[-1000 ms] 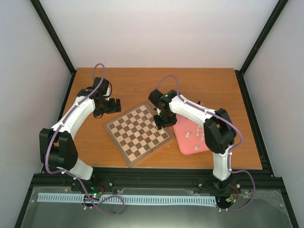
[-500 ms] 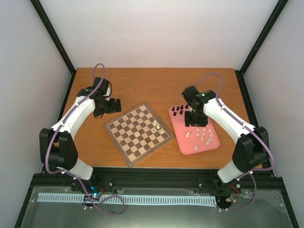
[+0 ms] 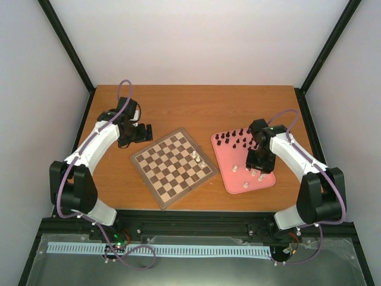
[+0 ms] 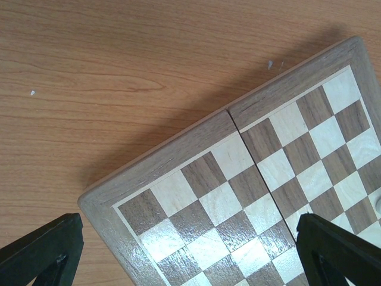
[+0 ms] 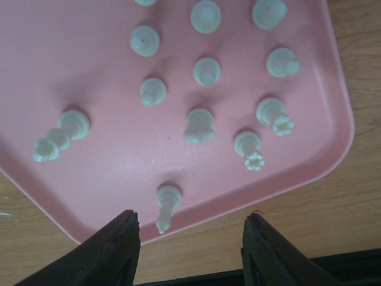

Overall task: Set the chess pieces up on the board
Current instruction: Pick up the chess piece from the storage box.

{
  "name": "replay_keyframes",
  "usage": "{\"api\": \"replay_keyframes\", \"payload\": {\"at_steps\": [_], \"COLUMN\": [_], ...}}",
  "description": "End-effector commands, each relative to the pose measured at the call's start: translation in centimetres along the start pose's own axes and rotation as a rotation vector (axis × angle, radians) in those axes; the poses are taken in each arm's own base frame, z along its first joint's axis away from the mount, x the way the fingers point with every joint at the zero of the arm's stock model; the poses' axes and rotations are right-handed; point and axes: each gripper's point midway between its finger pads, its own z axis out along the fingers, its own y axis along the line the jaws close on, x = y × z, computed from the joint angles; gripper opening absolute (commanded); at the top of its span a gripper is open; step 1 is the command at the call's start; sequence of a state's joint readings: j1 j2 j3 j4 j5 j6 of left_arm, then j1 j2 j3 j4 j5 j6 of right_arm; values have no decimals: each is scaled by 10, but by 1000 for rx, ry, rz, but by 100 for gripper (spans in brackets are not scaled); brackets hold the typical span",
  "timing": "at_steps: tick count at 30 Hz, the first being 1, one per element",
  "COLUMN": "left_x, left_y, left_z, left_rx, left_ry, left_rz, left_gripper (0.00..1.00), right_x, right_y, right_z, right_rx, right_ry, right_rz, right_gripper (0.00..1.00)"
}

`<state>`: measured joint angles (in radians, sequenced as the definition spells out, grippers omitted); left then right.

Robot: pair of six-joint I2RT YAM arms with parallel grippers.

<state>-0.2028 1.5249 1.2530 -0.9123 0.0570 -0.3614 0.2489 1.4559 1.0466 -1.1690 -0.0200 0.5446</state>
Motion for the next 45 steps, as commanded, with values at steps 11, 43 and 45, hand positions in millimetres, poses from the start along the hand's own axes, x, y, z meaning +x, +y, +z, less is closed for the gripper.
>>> {"api": "replay_keyframes", "payload": {"at_steps": [11,43,45], "left_x": [-3,-3,-4], "left_y": [-8,-8,-7], "left_z": [-3,4,3], "left_rx": [23,16,8], "left_ry": [-22,-4,-5], "left_rz": [38,36,37], "left_gripper": [100,100,100], "right_x": [-22,-34,-33], "right_y": [13,82,87], "right_z": [12,15,21], "right_rx": [-21,-64,-79], "right_ry": [-23,-29,-6], "right_rz": [-38,-272,-284], "right_gripper": [45,41,41]}}
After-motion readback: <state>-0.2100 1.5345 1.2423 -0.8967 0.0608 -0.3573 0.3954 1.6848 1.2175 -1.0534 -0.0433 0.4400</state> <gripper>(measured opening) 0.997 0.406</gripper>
